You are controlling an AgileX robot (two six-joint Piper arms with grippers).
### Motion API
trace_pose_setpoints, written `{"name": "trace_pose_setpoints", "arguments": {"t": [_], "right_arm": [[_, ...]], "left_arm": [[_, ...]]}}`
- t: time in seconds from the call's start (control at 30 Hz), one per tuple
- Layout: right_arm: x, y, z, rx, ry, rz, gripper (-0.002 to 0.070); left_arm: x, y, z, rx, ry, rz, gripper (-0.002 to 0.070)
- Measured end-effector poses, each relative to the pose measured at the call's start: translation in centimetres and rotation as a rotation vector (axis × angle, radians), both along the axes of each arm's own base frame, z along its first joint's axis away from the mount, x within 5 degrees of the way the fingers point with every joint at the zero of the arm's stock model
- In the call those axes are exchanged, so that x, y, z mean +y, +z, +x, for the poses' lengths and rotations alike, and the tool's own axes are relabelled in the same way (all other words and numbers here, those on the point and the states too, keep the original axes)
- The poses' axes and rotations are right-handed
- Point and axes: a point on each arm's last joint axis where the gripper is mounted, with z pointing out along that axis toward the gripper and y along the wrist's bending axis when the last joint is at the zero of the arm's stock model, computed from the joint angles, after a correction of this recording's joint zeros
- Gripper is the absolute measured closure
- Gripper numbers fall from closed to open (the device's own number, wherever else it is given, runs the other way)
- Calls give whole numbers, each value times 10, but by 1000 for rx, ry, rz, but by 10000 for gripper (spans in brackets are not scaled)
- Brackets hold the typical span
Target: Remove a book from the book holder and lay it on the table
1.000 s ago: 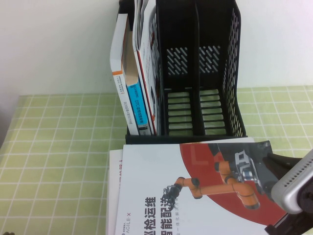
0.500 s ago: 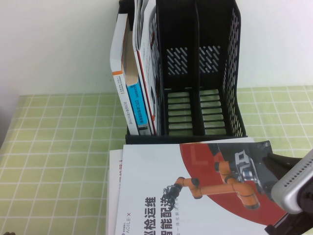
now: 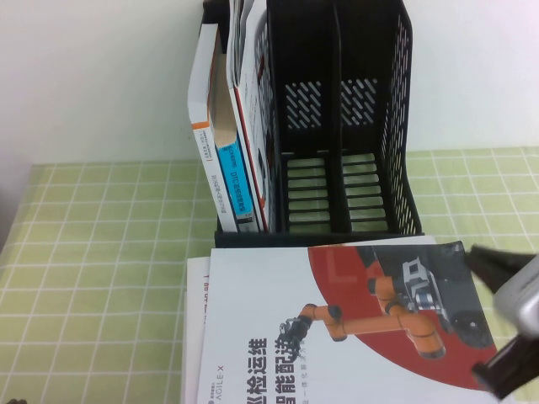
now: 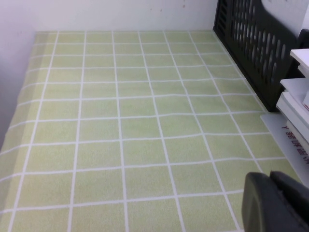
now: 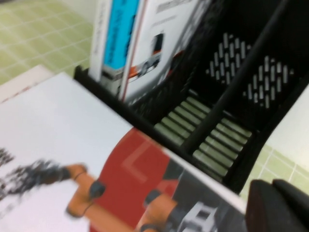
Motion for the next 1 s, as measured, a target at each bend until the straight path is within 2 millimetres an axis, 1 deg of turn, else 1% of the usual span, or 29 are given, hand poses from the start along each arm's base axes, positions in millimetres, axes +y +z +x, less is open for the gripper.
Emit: {"name": "trace_pose_setpoints", "arguments": {"t": [0.13,0.23,0.3,0.37,0.43,0.47,0.5,0.63,0.77,0.83,0.93,1.0], "right_arm": [[-22,13,16,-34,-13,105,678],[-46,30,19,-122,-14,174,678],[-63,41,14,-188,-42,212,678],[-82,51,7,-246,-119,266,678],[-96,55,-3,-289,-193,315,678],[-102,54,-7,-303,-232,328,678],[-107,51,-10,-310,-265,331,678],[-122,16,-26,-298,-374,338,678],[-136,-20,-48,-317,-488,425,678],[-141,-34,-57,-345,-545,457,678],[-144,-50,-68,-398,-582,502,678],[-145,-56,-70,-408,-594,523,678]], "left_arm": [[0,0,0,0,0,0,678],[0,0,0,0,0,0,678],[0,0,0,0,0,0,678],[0,0,0,0,0,0,678],[0,0,0,0,0,0,678],[0,0,0,0,0,0,678],[0,0,0,0,0,0,678],[0,0,0,0,0,0,678],[0,0,0,0,-1,3,678],[0,0,0,0,-1,3,678],[0,0,0,0,-1,3,678],[0,0,0,0,-1,3,678]]}}
